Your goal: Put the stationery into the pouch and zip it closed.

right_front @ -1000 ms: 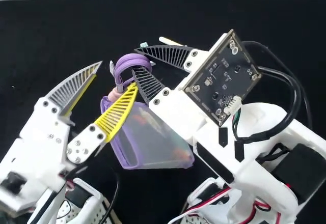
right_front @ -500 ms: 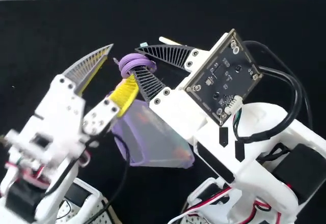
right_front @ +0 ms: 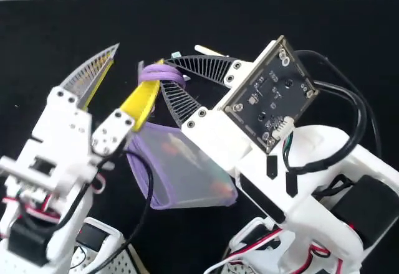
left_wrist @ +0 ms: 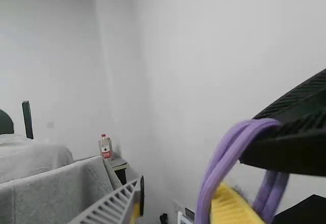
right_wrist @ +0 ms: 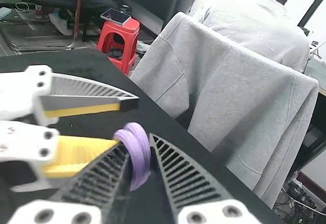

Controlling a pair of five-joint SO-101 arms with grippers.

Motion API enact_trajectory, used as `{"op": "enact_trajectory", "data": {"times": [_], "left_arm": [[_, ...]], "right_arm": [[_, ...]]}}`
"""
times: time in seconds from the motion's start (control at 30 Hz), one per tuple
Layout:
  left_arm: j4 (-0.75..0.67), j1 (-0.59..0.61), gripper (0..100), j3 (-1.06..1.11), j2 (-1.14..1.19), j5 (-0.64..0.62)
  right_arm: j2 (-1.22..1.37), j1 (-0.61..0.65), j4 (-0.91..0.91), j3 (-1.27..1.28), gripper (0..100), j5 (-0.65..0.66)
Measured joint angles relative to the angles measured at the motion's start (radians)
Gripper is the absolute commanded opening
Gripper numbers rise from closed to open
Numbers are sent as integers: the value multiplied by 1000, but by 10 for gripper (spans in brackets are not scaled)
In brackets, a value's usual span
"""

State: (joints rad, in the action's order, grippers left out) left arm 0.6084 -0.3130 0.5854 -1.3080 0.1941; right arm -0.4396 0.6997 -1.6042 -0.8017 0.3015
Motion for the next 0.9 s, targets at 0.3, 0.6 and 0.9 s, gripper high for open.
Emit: {"op": "enact_trajectory", "data": {"times": [0.3, 0.6, 0.9], "left_arm": [[-37, 0, 28, 0, -2, 0], [-38, 8, 28, -9, -101, 0], [-21, 215, 28, -81, -107, 0]], "right_arm": [[2, 0, 0, 2, 16, 0], [2, 0, 0, 2, 248, -2], [2, 11, -20, 2, 312, -5]]}}
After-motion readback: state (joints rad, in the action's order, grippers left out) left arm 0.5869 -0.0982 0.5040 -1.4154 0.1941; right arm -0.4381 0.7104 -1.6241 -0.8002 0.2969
